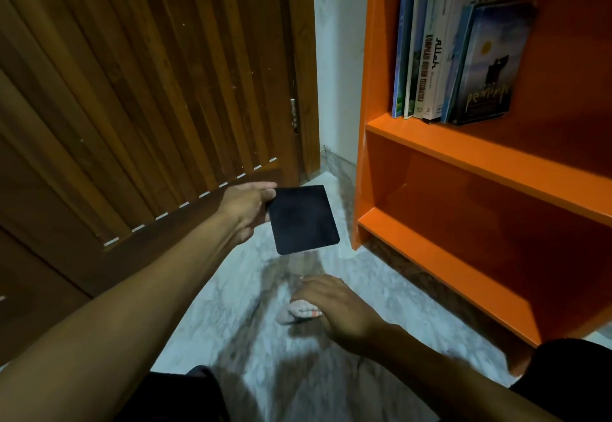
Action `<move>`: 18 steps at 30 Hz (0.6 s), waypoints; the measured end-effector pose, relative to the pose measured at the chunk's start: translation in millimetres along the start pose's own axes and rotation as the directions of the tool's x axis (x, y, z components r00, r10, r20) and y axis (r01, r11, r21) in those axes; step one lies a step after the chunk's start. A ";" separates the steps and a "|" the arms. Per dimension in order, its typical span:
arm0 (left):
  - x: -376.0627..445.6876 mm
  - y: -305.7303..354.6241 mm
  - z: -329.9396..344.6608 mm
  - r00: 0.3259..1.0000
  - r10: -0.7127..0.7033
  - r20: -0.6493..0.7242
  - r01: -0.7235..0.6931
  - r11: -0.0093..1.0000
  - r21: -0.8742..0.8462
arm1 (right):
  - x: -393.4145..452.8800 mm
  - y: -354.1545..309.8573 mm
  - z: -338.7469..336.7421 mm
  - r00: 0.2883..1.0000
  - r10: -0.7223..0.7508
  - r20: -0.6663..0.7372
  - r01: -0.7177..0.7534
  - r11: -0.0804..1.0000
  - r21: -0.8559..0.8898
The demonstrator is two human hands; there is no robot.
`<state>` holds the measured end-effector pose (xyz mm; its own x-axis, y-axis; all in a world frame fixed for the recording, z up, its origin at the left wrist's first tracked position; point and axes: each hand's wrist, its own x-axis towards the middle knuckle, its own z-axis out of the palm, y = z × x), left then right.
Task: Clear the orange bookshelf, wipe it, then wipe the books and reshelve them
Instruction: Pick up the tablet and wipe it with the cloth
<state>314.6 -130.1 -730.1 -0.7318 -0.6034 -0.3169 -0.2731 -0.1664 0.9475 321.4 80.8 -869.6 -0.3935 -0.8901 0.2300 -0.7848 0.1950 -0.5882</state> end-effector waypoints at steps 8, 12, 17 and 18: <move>-27.9 4.1 5.4 0.988 0.083 0.131 -0.095 0.992 0.081 | -11.2 47.0 26.6 0.827 0.500 0.256 -0.546 0.823 0.157; -43.8 4.1 4.1 0.977 0.093 0.193 -0.110 0.990 0.083 | -22.2 87.6 44.1 0.718 0.648 0.254 -0.684 0.726 0.080; -44.4 -2.3 -3.1 0.977 0.069 0.202 -0.092 0.990 0.106 | -39.3 128.6 74.5 0.547 0.824 0.144 -0.829 0.557 -0.038; -41.9 -4.2 -4.6 0.978 0.060 0.200 -0.085 0.989 0.118 | -40.9 134.8 81.5 0.533 0.839 0.109 -0.839 0.541 -0.059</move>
<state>349.3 -107.7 -720.6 -0.8569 -0.4444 -0.2612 -0.2814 -0.0214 0.9594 270.7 109.9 -1021.6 -0.8163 -0.3557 -0.4551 -0.1223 0.8764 -0.4657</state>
